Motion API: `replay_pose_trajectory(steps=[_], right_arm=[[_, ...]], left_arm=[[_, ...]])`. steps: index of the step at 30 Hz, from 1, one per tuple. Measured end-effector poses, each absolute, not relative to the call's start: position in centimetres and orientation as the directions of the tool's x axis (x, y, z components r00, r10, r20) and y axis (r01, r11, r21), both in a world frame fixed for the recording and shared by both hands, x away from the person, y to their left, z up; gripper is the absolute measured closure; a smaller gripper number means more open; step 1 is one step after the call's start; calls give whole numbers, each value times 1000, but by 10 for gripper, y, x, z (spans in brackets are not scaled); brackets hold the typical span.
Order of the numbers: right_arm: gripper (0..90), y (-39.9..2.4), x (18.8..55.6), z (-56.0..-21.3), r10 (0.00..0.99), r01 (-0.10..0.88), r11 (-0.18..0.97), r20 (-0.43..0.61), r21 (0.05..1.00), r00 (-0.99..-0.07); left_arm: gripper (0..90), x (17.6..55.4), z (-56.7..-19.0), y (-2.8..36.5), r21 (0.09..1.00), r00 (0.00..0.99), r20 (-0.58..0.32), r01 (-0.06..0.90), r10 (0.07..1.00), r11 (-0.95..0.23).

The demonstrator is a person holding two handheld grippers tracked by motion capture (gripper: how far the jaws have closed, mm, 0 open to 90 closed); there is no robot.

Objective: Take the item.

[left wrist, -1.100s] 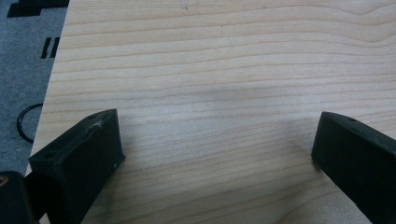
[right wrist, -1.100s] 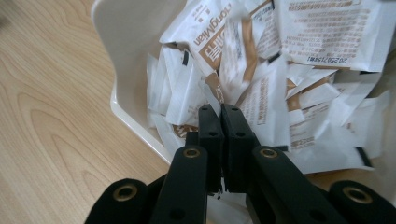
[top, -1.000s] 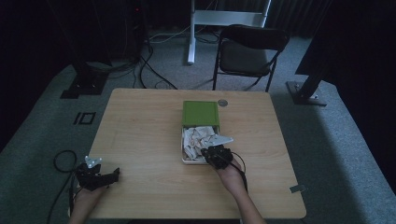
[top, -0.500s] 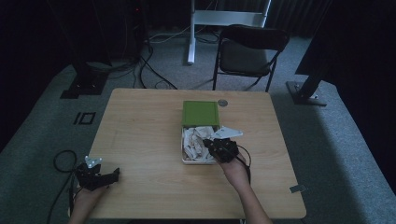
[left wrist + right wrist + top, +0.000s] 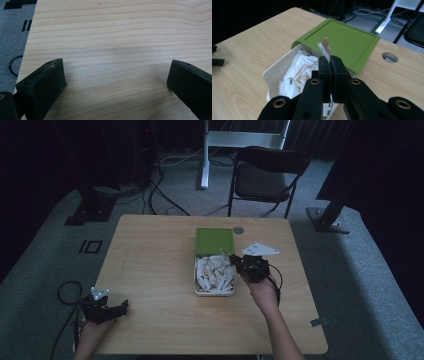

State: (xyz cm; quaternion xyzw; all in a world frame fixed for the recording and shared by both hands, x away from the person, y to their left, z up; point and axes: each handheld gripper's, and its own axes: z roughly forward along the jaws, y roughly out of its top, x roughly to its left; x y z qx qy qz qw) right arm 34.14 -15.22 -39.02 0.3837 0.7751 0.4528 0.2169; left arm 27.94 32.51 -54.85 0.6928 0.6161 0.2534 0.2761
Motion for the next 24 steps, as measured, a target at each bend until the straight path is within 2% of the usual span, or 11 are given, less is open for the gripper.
replay_pose_trajectory(steps=[13, 24], right_arm=[[884, -186, 353, -393, 848, 415, 235, 24, 879, -530], [884, -210, 365, -414, 888, 462, 199, 40, 864, -458]], left_arm=[[26, 279, -549, 325, 695, 112, 12, 713, 994, -89], [26, 279, -549, 325, 696, 112, 11, 713, 994, -88]])
